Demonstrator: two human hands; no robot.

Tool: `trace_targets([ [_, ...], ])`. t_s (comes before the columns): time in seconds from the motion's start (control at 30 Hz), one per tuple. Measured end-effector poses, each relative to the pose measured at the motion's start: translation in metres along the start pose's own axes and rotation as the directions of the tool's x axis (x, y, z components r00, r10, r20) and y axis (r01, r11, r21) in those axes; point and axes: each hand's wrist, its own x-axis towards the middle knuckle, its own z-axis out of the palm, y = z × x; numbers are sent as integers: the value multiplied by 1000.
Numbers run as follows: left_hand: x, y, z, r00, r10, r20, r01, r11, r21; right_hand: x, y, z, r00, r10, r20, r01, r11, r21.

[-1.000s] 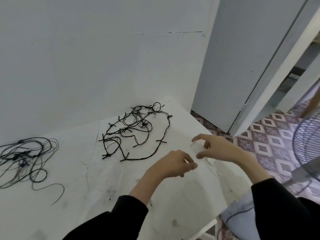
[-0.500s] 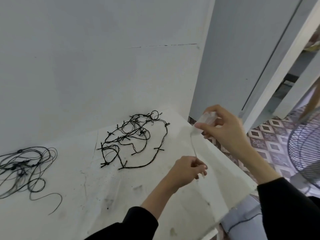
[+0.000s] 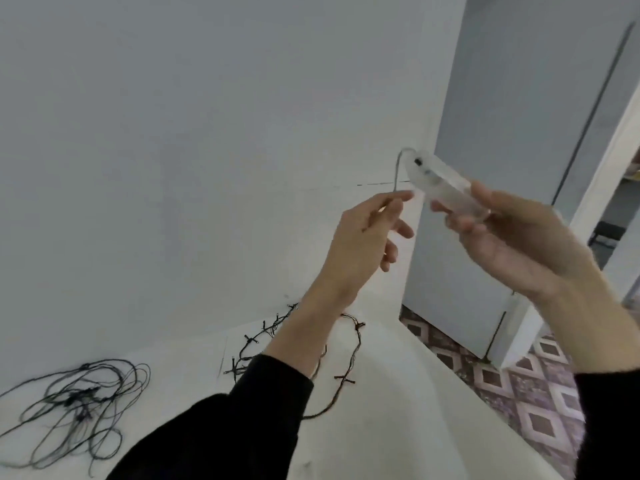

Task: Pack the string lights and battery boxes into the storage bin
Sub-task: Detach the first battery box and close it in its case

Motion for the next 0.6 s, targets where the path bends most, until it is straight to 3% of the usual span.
trace_targets([
  [0.1,8,34,-9,997,-15,77,19,999,-48,27,3,42,986,-160,-46,166,957,238],
  [0.2,7,57,-29,999,-19,33,22,997,-67,53,5,77,943,-311,-121,334,886,323],
  [0.27,-1,67,-49,1000,-24,0,24,998,-57,68,5,91,876,-461,-144,481,858,182],
  [0.33,-12,76,-70,1000,-17,-19,18,1000,16,81,5,103,746,-654,-125,645,756,-109],
  [0.37,-17,81,-79,999,-17,-34,19,998,59,86,5,108,649,-755,-90,704,641,-306],
  [0.43,-27,97,-96,996,2,-91,17,977,210,98,8,114,413,-908,74,702,266,-661],
  [0.5,-35,119,-112,987,69,-147,6,889,457,108,12,118,266,-910,318,585,-110,-803],
  [0.57,-43,143,-126,963,192,-189,4,691,723,117,11,121,257,-831,494,481,-333,-811],
  [0.6,-46,156,-132,941,282,-187,-3,561,828,118,9,125,313,-796,519,448,-358,-819],
])
